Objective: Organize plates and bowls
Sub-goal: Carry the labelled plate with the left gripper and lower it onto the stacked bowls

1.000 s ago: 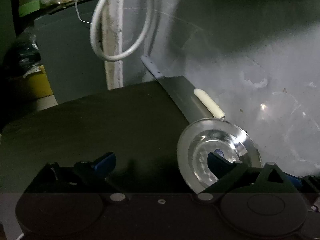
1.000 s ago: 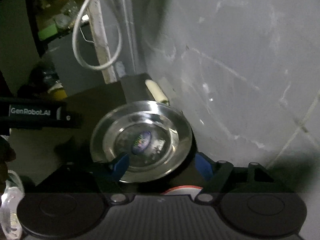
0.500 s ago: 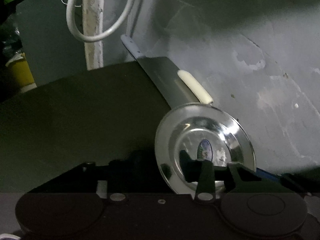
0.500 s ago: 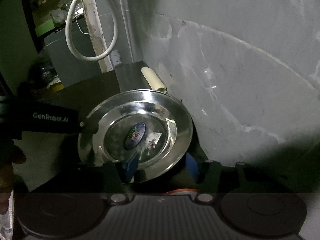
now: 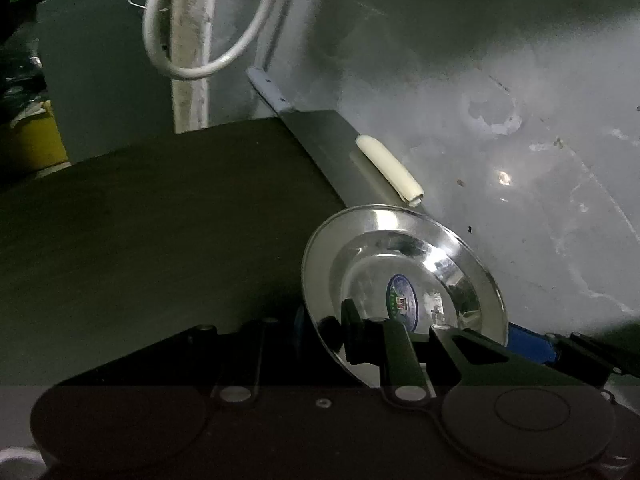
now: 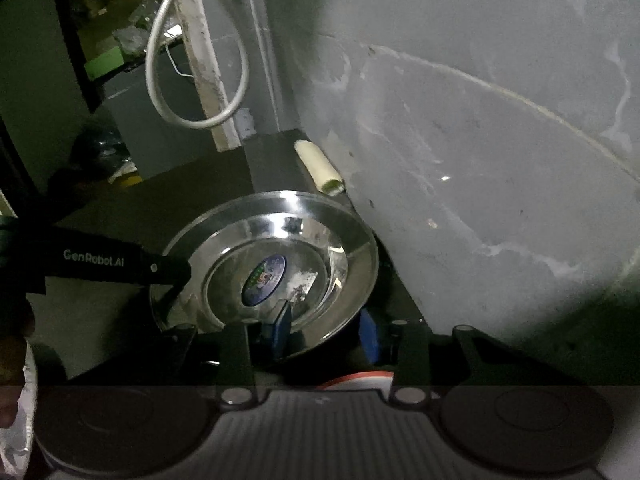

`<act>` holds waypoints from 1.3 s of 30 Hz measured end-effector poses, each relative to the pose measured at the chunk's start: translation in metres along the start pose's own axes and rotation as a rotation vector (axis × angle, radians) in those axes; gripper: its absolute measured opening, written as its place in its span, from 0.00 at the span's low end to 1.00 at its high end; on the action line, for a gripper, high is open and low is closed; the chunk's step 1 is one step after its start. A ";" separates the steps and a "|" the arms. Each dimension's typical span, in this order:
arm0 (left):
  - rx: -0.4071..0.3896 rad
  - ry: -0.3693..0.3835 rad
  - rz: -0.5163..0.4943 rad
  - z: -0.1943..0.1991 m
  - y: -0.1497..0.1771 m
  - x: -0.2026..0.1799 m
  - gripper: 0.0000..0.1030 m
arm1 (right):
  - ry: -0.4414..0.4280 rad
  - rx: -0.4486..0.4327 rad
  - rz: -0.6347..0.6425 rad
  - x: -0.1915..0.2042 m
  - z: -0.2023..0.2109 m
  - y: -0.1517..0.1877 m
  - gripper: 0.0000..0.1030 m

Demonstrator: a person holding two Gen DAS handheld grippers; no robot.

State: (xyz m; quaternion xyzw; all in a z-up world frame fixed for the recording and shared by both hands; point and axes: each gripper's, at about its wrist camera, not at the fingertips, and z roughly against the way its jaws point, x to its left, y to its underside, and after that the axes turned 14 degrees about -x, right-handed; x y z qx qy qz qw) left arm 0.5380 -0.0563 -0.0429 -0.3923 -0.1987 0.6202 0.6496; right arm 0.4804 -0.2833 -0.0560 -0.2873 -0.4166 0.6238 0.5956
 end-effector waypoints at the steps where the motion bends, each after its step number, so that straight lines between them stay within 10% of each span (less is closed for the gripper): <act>1: -0.012 -0.005 0.005 0.005 0.001 0.001 0.20 | -0.009 -0.010 0.005 0.002 0.003 -0.001 0.39; 20: -0.212 -0.220 0.089 0.160 0.013 0.078 0.21 | -0.361 -0.117 0.147 0.109 0.057 -0.026 0.35; 39: -0.131 -0.467 0.107 0.216 0.088 0.110 0.30 | -0.571 0.051 0.274 0.175 0.066 0.019 0.34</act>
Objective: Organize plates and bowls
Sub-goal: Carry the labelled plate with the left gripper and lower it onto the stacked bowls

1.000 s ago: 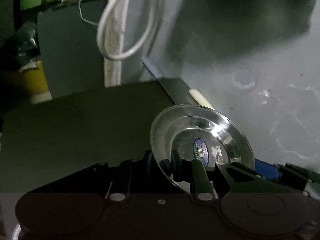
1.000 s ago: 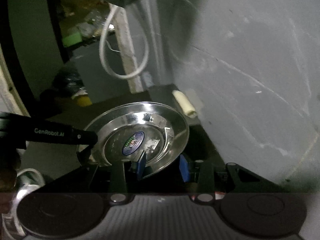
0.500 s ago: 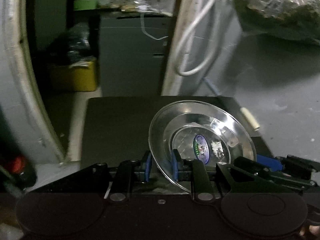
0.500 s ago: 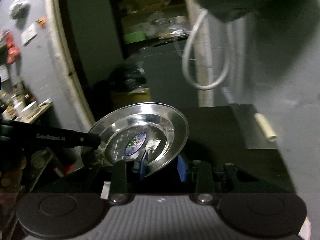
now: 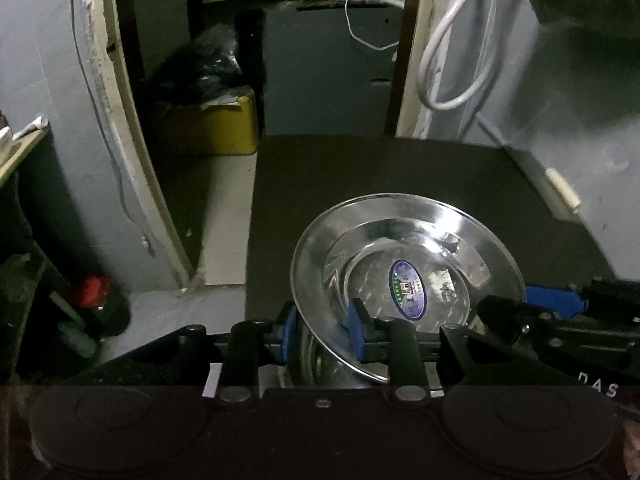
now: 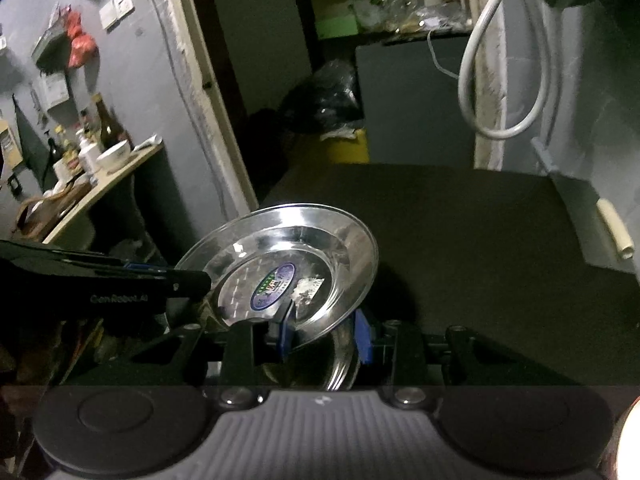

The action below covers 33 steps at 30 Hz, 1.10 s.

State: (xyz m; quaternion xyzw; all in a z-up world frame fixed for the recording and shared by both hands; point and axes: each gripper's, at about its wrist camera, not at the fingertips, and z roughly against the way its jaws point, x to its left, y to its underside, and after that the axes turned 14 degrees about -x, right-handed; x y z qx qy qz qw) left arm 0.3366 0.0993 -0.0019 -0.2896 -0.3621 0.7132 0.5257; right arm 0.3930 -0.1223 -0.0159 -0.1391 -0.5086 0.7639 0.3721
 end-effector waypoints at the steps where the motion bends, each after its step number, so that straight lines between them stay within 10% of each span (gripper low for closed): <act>1: 0.003 -0.005 -0.013 0.001 0.003 0.000 0.31 | -0.002 0.006 0.003 0.002 -0.001 0.001 0.35; 33: 0.066 -0.052 -0.047 0.008 0.024 -0.010 0.34 | -0.041 0.103 0.040 0.004 -0.007 0.001 0.36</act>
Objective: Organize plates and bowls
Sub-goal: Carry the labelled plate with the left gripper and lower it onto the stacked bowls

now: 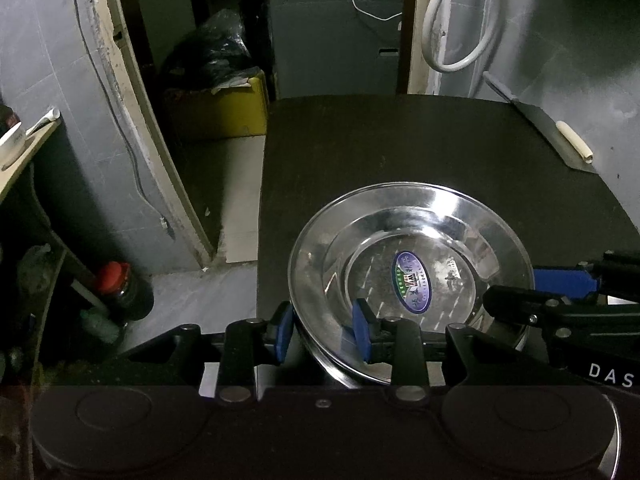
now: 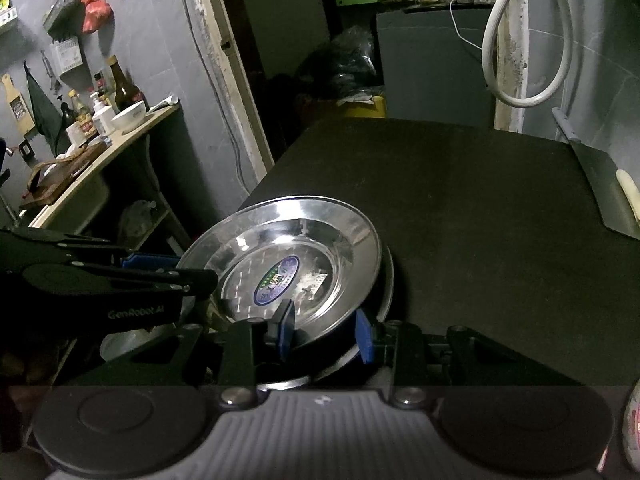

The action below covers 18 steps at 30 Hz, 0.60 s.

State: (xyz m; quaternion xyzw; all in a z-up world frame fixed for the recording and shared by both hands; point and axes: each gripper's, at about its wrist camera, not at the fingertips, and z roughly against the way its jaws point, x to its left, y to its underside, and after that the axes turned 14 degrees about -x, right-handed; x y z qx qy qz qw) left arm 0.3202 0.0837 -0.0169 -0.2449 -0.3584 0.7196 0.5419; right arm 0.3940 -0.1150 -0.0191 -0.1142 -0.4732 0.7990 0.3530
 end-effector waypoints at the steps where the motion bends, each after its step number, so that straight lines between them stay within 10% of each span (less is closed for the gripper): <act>1: 0.001 -0.002 -0.002 0.000 0.000 0.000 0.34 | 0.001 0.001 0.003 0.000 0.000 0.000 0.36; 18: -0.017 -0.010 0.036 0.007 0.005 0.000 0.32 | 0.036 0.015 0.013 0.005 -0.004 0.001 0.44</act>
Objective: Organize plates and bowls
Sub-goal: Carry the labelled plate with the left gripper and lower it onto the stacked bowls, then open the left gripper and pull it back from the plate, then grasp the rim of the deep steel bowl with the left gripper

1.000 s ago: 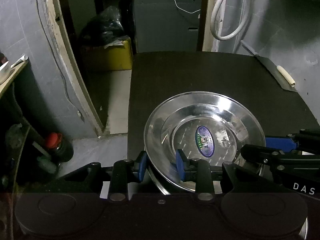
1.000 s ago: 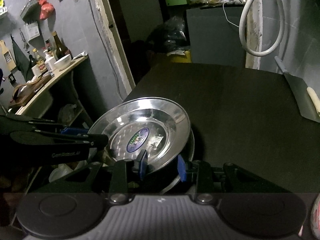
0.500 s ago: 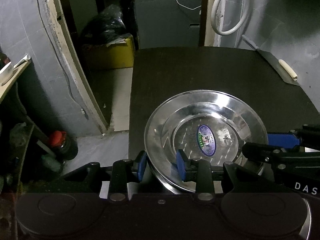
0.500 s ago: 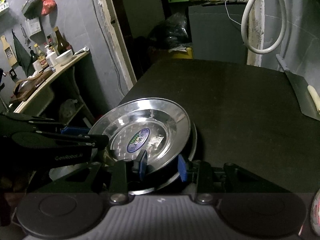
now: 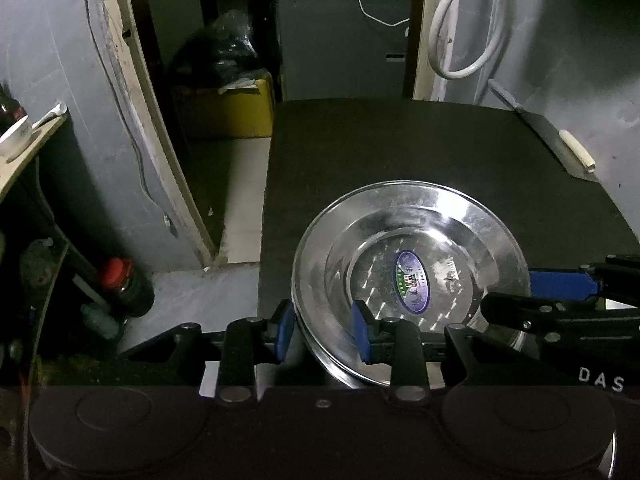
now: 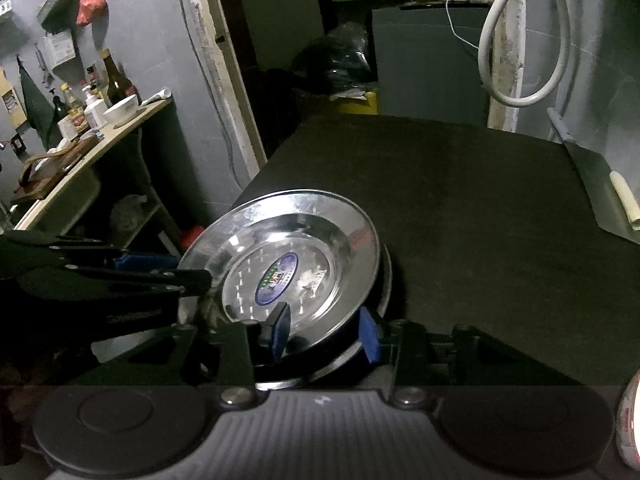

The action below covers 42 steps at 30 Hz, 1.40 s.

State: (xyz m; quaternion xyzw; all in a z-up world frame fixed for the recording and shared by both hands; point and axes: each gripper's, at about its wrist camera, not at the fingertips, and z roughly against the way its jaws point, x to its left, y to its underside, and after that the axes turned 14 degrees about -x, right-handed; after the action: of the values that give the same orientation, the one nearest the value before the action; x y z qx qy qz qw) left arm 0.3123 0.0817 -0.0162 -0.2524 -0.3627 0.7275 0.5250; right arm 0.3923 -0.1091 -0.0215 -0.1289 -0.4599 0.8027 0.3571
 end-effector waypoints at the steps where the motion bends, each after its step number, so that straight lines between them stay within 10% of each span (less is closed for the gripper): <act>1: -0.002 0.003 0.004 0.002 0.000 0.002 0.33 | 0.007 -0.001 -0.002 0.000 0.000 0.000 0.48; 5: -0.017 0.017 0.018 0.010 0.001 0.007 0.37 | 0.037 -0.009 -0.007 0.001 0.004 -0.003 0.53; 16: -0.121 0.037 0.105 0.058 0.008 0.022 0.96 | 0.162 -0.107 -0.021 0.001 0.064 0.005 0.92; 31: -0.053 0.165 0.155 0.076 0.055 0.011 0.99 | 0.314 -0.037 -0.139 0.020 0.119 0.071 0.99; 42: 0.009 0.204 0.182 0.072 0.071 -0.003 0.87 | 0.309 -0.008 -0.183 0.028 0.110 0.091 0.81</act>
State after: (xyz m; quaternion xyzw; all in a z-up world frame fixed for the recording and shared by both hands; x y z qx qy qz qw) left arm 0.2185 0.0470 -0.0288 -0.3544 -0.2798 0.7443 0.4921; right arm 0.2723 -0.1904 -0.0335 -0.2097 -0.4124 0.7358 0.4945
